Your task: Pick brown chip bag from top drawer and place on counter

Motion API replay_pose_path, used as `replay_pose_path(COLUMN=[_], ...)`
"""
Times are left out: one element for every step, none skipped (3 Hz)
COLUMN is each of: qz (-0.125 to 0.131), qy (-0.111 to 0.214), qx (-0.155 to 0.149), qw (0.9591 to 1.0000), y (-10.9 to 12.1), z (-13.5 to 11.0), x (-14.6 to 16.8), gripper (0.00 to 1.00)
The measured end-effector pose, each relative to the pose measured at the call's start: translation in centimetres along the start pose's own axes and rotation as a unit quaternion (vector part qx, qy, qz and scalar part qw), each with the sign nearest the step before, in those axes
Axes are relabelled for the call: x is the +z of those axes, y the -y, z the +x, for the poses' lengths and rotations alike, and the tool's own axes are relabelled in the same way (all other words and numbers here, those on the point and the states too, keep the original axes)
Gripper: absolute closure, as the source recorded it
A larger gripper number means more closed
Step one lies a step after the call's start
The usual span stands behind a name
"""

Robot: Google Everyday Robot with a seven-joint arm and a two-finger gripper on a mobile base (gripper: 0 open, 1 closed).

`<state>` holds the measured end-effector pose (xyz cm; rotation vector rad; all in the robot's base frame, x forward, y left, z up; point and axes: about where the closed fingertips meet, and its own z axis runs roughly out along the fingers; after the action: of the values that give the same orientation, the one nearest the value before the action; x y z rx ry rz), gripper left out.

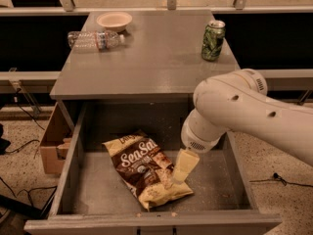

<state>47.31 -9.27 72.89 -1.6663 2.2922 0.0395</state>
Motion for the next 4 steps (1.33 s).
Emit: replay_pose_path(qz=[-0.024, -0.048, -0.073, -0.097], qy=[0.010, 0.021, 0.035, 0.056], qx=[0.003, 0.011, 0.019, 0.017], qw=[0.9997, 0.9986, 0.9966, 0.9936], y=[-1.3, -3.0, -4.8, -6.3], z=[-1.7, -2.6, -3.3, -4.5], x=[3.3, 5.8, 7.8, 8.2], gripper=[0.00, 0.13, 0.37, 0.61])
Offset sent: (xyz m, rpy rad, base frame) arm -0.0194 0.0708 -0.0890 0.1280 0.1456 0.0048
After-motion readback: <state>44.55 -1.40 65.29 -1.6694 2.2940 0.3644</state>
